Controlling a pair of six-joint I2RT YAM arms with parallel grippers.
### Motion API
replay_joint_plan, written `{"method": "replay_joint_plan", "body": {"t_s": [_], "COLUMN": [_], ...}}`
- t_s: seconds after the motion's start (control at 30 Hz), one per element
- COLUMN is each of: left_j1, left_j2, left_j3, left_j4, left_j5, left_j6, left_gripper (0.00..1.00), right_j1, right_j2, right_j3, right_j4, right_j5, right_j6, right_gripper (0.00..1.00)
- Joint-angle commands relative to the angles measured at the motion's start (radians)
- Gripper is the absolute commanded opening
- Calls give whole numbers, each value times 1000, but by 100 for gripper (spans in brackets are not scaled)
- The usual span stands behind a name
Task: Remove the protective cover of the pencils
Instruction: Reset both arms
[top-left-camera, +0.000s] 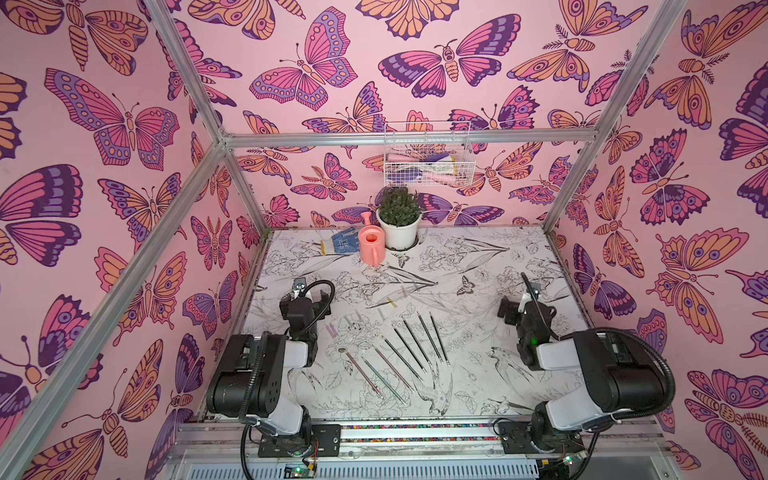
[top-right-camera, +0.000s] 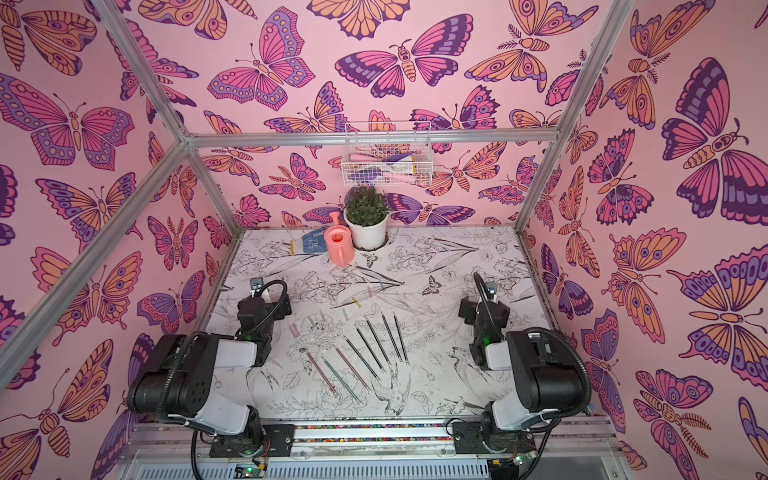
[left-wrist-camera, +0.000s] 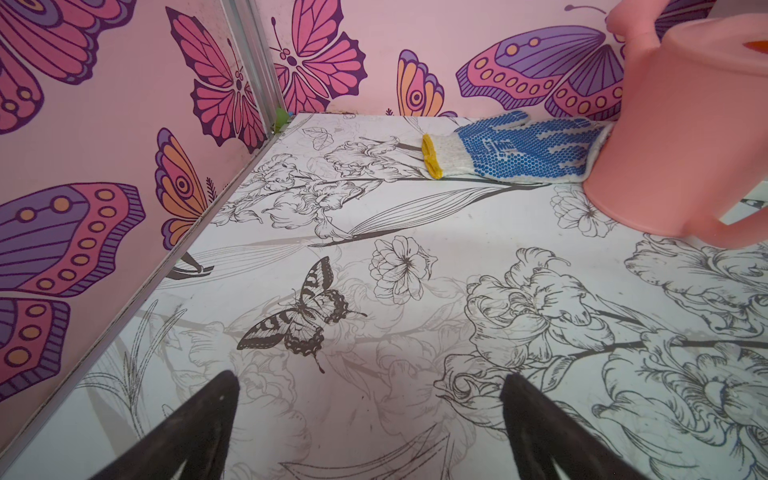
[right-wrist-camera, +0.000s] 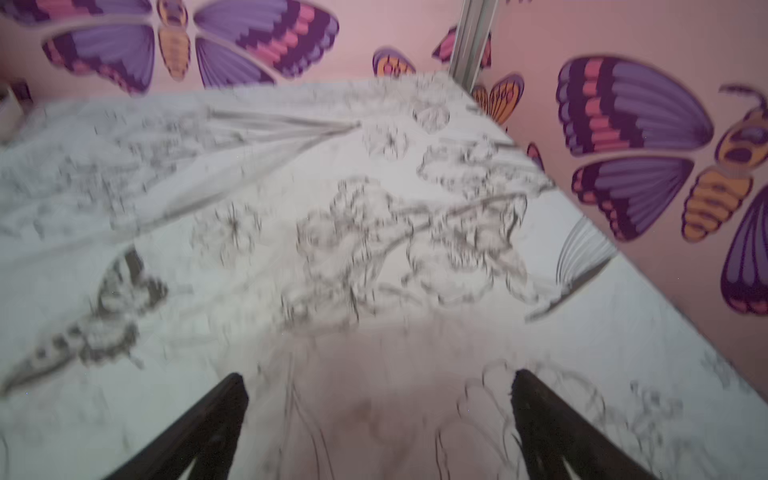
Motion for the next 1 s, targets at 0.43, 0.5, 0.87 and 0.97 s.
{"method": "replay_joint_plan", "body": {"t_s": [0.43,0.5,0.87,0.97], "left_j1": [10,10,10,11], "left_j2": [-1,1,-2,-1], "left_j3": [-7,-6,-6,-7], "left_j4": [14,14,12,14], "left_j5": [20,21,25,27], "left_j6": [-3,-4,-4,-3], "left_gripper": [99,99,99,99], "right_j1": [3,2,4,-6], "right_j2": [-39,-41,-42,-66], "right_j3": [34,36,33,-137], "right_j4": [-129,-137,-136,137], "right_j5": [30,30,28,38], "right_j6": [18,20,20,39], "right_gripper": [100,100,100,100]}}
